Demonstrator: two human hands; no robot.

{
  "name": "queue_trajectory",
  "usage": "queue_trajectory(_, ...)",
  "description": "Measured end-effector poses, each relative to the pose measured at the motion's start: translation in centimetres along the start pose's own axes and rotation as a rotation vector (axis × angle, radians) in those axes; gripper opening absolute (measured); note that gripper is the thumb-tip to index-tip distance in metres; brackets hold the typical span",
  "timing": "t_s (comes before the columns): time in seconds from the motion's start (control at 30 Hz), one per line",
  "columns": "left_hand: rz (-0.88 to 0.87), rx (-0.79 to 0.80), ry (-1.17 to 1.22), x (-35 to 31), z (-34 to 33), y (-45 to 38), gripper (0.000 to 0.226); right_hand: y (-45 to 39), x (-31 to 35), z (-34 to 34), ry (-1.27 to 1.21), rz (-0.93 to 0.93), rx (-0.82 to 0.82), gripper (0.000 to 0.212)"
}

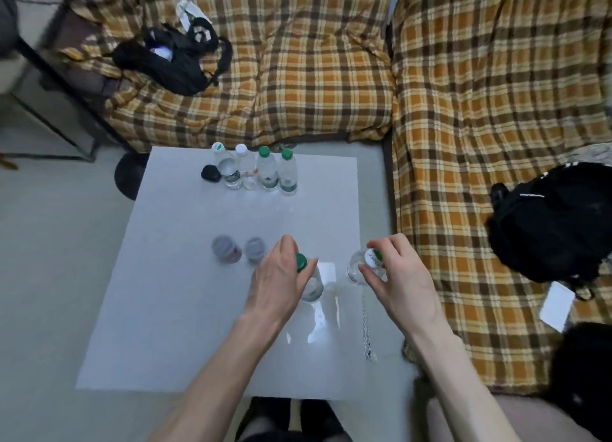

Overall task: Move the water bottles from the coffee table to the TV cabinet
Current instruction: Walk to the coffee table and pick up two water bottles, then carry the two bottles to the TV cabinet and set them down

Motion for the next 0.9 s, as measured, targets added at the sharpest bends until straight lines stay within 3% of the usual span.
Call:
queue_trajectory(0.3,0.287,-0.395,-0.001,1.4,10.6,15.2,0.04,6.2,7.3,0.8,-0.151,0.244,0.11,0.039)
queue_trajectory(0.53,0.461,-0.7,0.012,3.3,17.3,29.2,0.036,12.1,17.5,-2.6,-0.281,0.453,0.274,0.03)
queue_trajectory(0.63,0.577,-0.848,-0.008,4.7,20.5,35.9,0.034,15.3,23.4,-4.7,-0.179,0.571,0.32,0.025)
queue_trajectory(0.73,0.666,-0.997,-0.055,6.4,23.9,43.2,0.035,19.1,29.6,-6.8,-0.084,0.696,0.336,0.036)
queue_trajectory(0.9,0.835,-1.131,-0.091,9.8,27.1,54.6,0.039,27.0,38.8,-11.0,-0.004,0.885,0.417,0.039)
Point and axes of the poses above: each hand's wrist, its own y-axis away from the middle knuckle, its own z-axis out of the back of the hand, x = y × z, the point moved 9 cm from there along -y, towards the middle knuckle, and after that the axes turned 7 degrees about -z, right-handed, at the moved point
